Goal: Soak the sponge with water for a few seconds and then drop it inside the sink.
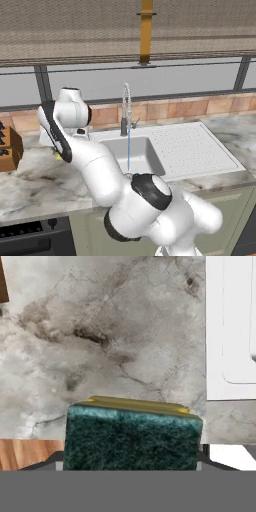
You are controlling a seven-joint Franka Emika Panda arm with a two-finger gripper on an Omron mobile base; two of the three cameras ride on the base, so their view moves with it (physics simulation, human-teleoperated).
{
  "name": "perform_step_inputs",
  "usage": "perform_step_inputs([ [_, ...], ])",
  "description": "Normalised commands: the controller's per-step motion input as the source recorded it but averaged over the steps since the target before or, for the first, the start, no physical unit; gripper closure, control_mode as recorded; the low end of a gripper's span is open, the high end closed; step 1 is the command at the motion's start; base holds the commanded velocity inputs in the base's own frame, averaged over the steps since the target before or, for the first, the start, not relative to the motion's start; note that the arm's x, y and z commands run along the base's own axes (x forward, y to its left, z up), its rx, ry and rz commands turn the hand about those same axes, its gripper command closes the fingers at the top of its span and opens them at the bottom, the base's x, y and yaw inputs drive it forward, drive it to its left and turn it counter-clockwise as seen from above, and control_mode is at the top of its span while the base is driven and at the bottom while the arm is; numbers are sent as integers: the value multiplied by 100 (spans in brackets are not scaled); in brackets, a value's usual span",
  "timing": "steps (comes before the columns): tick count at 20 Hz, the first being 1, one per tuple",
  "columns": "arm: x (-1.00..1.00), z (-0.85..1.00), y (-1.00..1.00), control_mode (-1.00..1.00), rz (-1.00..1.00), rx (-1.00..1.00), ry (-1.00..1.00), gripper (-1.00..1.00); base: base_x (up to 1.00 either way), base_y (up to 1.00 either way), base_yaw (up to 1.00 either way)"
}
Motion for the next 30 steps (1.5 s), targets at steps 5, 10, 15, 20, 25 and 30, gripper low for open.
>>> perform_step_inputs([
  [5, -68, 33, -82, -100, 0, 13, -8, 100, 0, 0, 0],
  [10, -45, 5, -65, -100, 0, 2, -7, 100, 0, 0, 0],
  [15, -28, 0, -47, -100, 0, 0, -4, 100, 0, 0, 0],
  [20, -23, 5, -50, -100, 0, 0, -2, 100, 0, 0, 0],
  [25, -5, 12, -44, -100, -1, -1, 0, 100, 0, 0, 0],
  [30, 0, 2, -39, -100, -3, -4, 0, 100, 0, 0, 0],
])
